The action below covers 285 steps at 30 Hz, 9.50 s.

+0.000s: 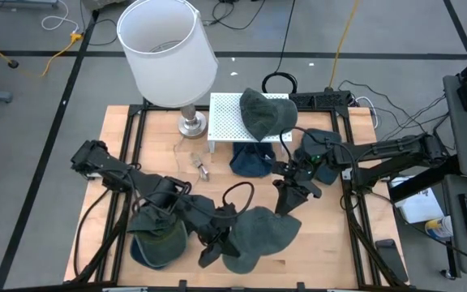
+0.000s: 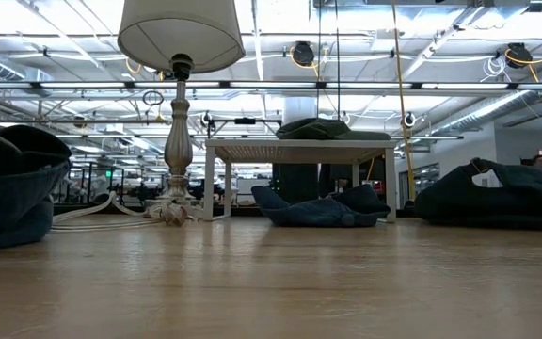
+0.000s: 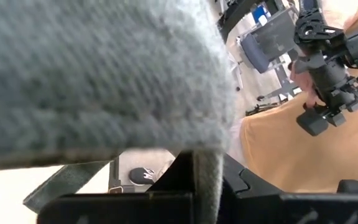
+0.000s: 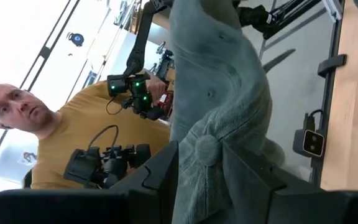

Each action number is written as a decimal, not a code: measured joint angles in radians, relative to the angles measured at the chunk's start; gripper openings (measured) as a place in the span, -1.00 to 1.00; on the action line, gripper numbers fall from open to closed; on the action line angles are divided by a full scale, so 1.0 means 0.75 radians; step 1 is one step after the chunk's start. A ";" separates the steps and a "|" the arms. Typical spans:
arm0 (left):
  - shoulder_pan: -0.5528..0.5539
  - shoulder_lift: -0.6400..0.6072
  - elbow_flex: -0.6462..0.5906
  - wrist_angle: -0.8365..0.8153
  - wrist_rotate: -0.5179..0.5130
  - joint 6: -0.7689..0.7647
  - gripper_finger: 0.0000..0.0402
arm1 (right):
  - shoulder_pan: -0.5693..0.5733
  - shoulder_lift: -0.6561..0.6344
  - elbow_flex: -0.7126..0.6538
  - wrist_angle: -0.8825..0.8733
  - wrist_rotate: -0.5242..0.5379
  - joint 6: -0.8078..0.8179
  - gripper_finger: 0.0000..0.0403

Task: Pick & Place hat
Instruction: Stack the top gray cap on the gray cap on the shelf

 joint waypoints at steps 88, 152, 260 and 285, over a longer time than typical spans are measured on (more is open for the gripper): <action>0.163 -0.002 0.000 0.002 1.150 -0.351 -0.23 | -0.844 -0.240 0.462 -0.002 0.044 -1.564 -0.94; 0.299 -0.481 0.001 -0.282 -0.474 0.385 -0.23 | -0.377 0.364 0.462 0.544 3.395 -2.144 -0.94; 0.057 -0.573 0.000 -0.441 -0.441 0.494 -0.23 | -0.253 0.391 0.462 -0.267 2.701 -0.526 -0.91; 0.078 -0.573 0.000 -0.437 -0.396 0.595 -0.23 | -0.386 0.359 0.462 0.242 3.013 -1.235 -0.91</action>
